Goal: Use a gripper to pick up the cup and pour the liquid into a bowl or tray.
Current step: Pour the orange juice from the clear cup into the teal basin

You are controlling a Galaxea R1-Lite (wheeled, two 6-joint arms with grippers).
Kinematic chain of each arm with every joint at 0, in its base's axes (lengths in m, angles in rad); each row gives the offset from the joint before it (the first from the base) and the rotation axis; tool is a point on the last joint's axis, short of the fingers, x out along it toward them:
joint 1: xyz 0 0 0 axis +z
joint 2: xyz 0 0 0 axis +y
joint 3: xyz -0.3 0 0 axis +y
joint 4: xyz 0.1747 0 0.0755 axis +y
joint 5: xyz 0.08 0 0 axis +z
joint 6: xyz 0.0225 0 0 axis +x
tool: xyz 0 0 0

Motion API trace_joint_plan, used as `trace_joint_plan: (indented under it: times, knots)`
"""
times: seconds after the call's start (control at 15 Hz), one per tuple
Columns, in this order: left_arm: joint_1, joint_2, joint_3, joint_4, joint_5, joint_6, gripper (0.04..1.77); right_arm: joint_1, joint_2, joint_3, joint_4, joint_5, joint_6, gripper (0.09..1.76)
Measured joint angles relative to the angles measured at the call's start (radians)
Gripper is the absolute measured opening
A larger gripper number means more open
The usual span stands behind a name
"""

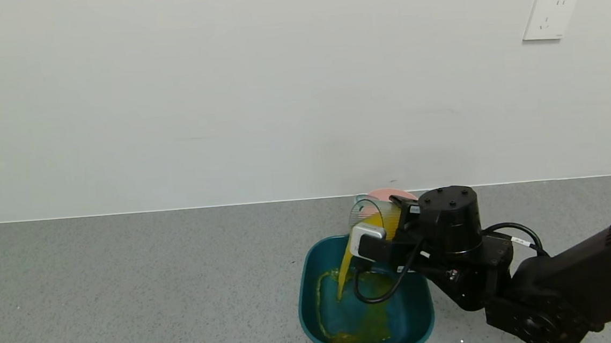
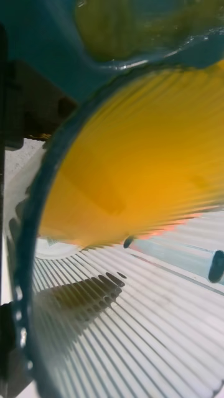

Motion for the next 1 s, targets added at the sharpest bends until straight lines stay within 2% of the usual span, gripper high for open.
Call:
trace_joint_plan:
  times: [1.0]
  knots:
    - [0.000,0.000,0.000,0.000,0.000,0.000,1.72,0.011,-0.004,0.020,0.001,0.000,-0.130,1.36]
